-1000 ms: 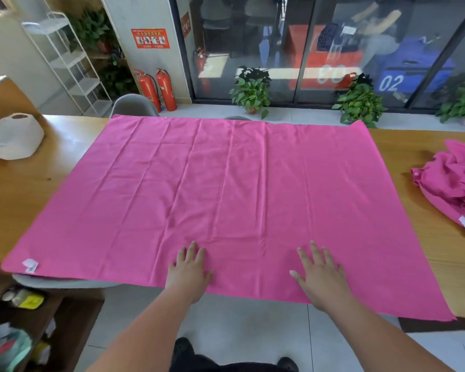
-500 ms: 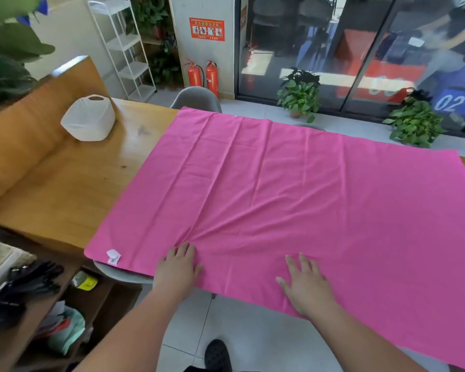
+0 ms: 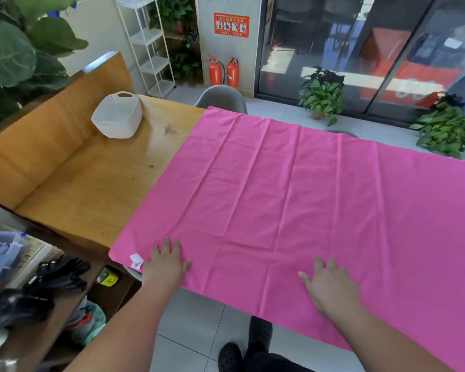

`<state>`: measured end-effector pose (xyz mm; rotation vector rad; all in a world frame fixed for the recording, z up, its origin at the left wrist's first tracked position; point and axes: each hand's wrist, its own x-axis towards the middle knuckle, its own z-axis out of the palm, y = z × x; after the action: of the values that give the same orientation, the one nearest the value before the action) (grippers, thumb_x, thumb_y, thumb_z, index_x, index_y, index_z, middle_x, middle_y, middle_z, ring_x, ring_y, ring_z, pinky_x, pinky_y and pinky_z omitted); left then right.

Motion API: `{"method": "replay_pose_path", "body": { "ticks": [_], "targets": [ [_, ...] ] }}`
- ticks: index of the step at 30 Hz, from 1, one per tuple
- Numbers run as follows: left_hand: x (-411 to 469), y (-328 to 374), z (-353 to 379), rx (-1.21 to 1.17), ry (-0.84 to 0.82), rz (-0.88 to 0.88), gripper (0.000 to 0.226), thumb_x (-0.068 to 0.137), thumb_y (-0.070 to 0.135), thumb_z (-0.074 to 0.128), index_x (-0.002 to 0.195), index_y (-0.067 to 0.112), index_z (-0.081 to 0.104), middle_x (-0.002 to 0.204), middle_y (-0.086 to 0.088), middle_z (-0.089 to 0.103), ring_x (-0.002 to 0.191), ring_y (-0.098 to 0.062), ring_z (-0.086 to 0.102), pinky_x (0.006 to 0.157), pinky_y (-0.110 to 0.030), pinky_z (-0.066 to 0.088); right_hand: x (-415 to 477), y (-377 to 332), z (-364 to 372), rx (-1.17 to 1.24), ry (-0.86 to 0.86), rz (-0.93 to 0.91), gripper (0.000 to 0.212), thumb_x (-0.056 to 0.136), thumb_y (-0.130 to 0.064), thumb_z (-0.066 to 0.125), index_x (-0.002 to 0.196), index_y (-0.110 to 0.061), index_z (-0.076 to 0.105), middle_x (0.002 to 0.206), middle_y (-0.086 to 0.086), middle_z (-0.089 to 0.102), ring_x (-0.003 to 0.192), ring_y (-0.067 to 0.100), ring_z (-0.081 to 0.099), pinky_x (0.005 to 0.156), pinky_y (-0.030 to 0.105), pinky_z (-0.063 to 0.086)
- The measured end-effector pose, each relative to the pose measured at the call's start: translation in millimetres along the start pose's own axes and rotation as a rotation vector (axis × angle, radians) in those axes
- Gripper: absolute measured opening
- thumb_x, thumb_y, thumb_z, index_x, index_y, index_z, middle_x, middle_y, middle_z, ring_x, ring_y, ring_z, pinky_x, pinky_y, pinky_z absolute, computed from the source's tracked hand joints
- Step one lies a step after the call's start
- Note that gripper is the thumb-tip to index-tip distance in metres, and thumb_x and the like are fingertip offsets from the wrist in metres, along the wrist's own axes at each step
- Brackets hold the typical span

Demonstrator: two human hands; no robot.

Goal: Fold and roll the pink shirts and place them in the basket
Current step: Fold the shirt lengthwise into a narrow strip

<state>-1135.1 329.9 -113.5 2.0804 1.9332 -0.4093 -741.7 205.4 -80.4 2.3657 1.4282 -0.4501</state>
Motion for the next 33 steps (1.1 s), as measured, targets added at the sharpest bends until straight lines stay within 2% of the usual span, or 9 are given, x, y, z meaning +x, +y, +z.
{"method": "replay_pose_path", "body": {
  "ticks": [3,6,8,12,16,24,30,33],
  "targets": [
    [7,-3,-11,-0.008,0.042,-0.045,0.072,0.104,0.063,0.042,0.16,0.021,0.025,0.164,-0.016,0.032,0.143,-0.04,0.04,0.107,-0.053,0.048,9,-33,-14,0.005,0.007,-0.145,0.078,0.104,-0.071,0.028,0.165,-0.024,0.021,0.164,0.012,0.029,0.145,0.036,0.037,0.108,0.055,0.048],
    [20,-6,-21,0.01,0.031,0.008,0.08,0.103,0.064,0.044,0.166,0.025,0.016,0.175,-0.013,0.009,0.158,-0.043,0.018,0.123,-0.058,0.03,23,-63,-24,0.055,-0.041,-0.306,0.079,0.106,-0.067,0.033,0.169,-0.028,0.008,0.176,0.01,0.003,0.161,0.037,0.011,0.124,0.057,0.027],
    [28,-5,-27,0.037,0.001,0.057,0.083,0.102,0.066,0.044,0.168,0.028,0.01,0.177,-0.01,0.002,0.161,-0.04,0.012,0.125,-0.058,0.026,33,-79,-28,0.089,-0.059,-0.378,0.08,0.105,-0.066,0.037,0.169,-0.03,0.005,0.177,0.008,-0.004,0.163,0.036,0.003,0.129,0.055,0.02],
    [46,-4,-43,0.033,-0.036,0.004,0.083,0.101,0.069,0.043,0.167,0.027,0.014,0.173,-0.013,0.017,0.153,-0.039,0.031,0.116,-0.058,0.043,58,-93,-39,0.12,-0.059,-0.415,0.08,0.105,-0.064,0.041,0.169,-0.029,0.008,0.177,0.009,-0.005,0.163,0.036,0.001,0.13,0.054,0.018],
    [74,4,-60,0.059,-0.03,0.032,0.082,0.101,0.064,0.048,0.167,0.026,0.018,0.174,-0.012,0.016,0.155,-0.038,0.028,0.119,-0.055,0.039,83,-97,-51,0.157,-0.068,-0.376,0.082,0.105,-0.062,0.044,0.17,-0.03,0.006,0.177,0.008,-0.007,0.163,0.038,0.001,0.13,0.054,0.016],
    [162,44,-97,0.109,-0.034,0.32,0.085,0.102,0.062,0.049,0.17,0.031,0.008,0.177,-0.009,-0.002,0.163,-0.036,0.005,0.128,-0.052,0.023,114,-107,-57,0.189,-0.112,-0.213,0.084,0.103,-0.061,0.047,0.169,-0.029,0.008,0.177,0.009,-0.003,0.162,0.037,0.005,0.129,0.056,0.019],
    [257,49,-128,0.19,-0.002,0.551,0.087,0.103,0.064,0.045,0.17,0.031,-0.001,0.177,-0.009,-0.008,0.163,-0.036,-0.001,0.13,-0.052,0.018,112,-144,-73,0.282,-0.068,0.006,0.08,0.106,-0.061,0.043,0.169,-0.027,0.006,0.177,0.01,-0.001,0.162,0.039,0.005,0.129,0.055,0.021],
    [300,27,-131,0.158,0.008,0.597,0.084,0.102,0.066,0.043,0.17,0.034,0.005,0.178,-0.008,-0.004,0.163,-0.036,0.001,0.129,-0.054,0.02,99,-183,-66,0.332,-0.037,0.088,0.08,0.106,-0.063,0.039,0.169,-0.03,0.003,0.177,0.009,-0.006,0.162,0.038,0.002,0.131,0.053,0.017]
  ]
}}
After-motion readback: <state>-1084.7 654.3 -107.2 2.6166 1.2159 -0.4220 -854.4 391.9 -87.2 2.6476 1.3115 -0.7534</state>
